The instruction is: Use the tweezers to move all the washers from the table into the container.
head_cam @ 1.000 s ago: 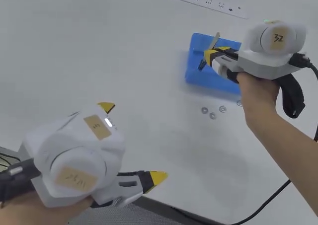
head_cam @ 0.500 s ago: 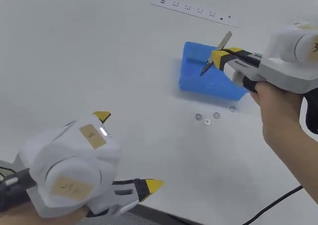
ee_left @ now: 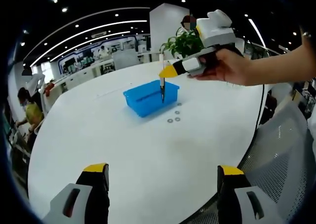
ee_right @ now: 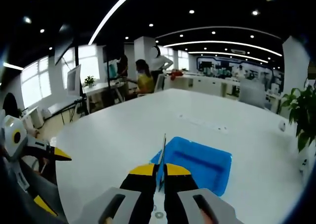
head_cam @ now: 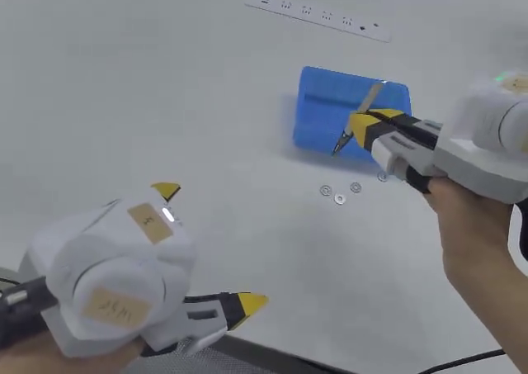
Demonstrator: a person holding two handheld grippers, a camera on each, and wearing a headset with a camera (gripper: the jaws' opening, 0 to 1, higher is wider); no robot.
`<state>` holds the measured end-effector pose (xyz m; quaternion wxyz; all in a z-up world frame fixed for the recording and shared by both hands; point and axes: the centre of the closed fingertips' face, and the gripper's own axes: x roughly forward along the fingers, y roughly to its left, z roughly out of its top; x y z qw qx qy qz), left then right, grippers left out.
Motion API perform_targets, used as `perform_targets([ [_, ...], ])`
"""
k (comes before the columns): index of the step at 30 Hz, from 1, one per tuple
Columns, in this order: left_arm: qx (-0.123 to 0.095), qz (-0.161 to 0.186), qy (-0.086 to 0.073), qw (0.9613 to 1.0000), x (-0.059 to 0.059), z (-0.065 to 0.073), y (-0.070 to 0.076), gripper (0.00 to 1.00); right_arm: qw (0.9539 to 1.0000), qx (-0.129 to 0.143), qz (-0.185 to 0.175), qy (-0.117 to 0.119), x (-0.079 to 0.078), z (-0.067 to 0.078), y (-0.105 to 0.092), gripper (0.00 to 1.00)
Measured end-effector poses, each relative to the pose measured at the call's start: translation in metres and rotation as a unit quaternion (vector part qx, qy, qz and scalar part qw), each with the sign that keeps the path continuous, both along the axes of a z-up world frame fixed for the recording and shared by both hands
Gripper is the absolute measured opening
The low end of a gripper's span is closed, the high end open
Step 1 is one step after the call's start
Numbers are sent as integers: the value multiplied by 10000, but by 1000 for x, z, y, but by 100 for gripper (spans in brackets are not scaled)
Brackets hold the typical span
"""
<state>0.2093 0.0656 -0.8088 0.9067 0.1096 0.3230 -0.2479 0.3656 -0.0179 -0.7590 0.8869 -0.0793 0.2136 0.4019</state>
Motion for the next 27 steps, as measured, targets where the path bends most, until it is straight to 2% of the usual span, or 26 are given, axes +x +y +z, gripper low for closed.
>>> perform_targets([
  [2,6,7,-3,10000,0,0,0,93,10000,-68,-6,-40,-1,-5,-2,2],
  [6,29,13,31,10000,0,-1,1,92,9999,-33,-108,104,-2,-17,-4,2],
  [9,62,8,22,10000,0,-2,2,92,9996,-246,-95,87,-4,-30,-5,2],
  [14,65,-14,64,10000,-1,-3,1,92,9993,-301,-114,187,-6,-42,-5,2],
  [20,83,-31,72,9999,-1,-4,0,92,9991,-277,-179,256,-6,-46,-7,2],
  [27,117,-24,99,9999,-1,-5,1,92,9992,-323,-161,198,-8,-48,-9,2],
])
